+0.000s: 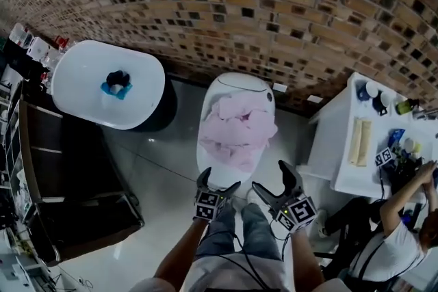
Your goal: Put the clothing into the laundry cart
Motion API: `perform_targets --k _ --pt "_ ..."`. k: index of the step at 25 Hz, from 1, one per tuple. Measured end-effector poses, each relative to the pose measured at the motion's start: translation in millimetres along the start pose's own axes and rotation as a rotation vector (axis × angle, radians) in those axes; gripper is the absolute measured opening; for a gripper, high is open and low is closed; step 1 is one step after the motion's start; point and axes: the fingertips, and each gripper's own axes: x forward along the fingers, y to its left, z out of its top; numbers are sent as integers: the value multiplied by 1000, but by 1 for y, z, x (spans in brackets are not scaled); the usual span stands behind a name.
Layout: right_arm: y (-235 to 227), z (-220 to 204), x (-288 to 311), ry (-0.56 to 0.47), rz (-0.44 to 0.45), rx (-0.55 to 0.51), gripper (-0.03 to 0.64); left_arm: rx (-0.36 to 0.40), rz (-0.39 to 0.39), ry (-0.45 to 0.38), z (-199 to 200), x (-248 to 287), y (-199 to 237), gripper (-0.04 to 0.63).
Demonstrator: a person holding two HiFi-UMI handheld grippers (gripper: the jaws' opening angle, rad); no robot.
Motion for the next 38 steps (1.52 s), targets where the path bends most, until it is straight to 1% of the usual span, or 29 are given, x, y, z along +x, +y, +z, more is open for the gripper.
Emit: perform_targets --k 2,4,6,7,8,9,10,12,13,15,18,20,21,23,24,27,29,30,31,32,34,35,36,38 --pt "-10 -20 3 41 6 -1 457 -10 16 146 -39 34 14 511" --pt "-21 -48 7 84 -5 10 457 0 31 260 -78 70 35 511" --pt "-36 -74 16 117 -19 15 457 11 39 328 -100 113 61 512" --pt "-44 -86 22 133 -22 9 457 4 46 343 -102 136 73 536" --pt "-51 -97 26 148 -23 6 457 -12 53 350 -103 157 82 585" --pt "-58 -107 30 160 -28 11 457 -32 62 350 -103 176 89 604" --pt "-63 -116 32 166 -36 26 457 -44 81 338 -102 193 98 604" --pt "-70 -128 36 163 -58 64 457 -47 119 288 -90 220 116 605" --pt "-73 -132 38 161 -66 72 457 -51 119 263 -84 234 120 604" --pt "-75 -141 46 172 -60 55 457 -61 105 227 -77 252 125 605" --pt "-76 -153 61 193 -40 40 457 -70 86 198 -71 264 128 606" --pt "-81 -155 65 196 -44 51 457 -75 75 184 -67 268 129 606" --pt "-85 -156 63 196 -50 39 457 -76 71 178 -65 270 130 606" --pt "-96 -156 60 189 -67 16 457 -79 63 165 -62 274 133 604" --pt "-100 -154 59 181 -79 21 457 -81 59 158 -60 276 134 604" --pt "-105 -146 57 149 -119 95 457 -84 50 138 -55 287 139 604" --pt "-115 -148 51 127 -161 90 457 -84 45 126 -52 296 143 598" --pt "-121 -152 47 122 -185 79 456 -84 42 121 -51 302 145 583" --pt "-125 -156 43 125 -206 78 456 -84 40 116 -51 307 147 552" --pt "-128 -162 39 134 -224 85 456 -84 37 112 -50 313 149 501" --pt "-130 -172 32 171 -250 96 451 -84 31 101 -48 325 154 231" --pt "-128 -174 32 186 -252 96 449 -85 28 94 -47 330 155 127" --pt "-125 -171 34 189 -245 90 449 -88 24 84 -44 332 157 103" --pt "-116 -157 41 169 -215 72 449 -103 11 49 -35 329 157 83"
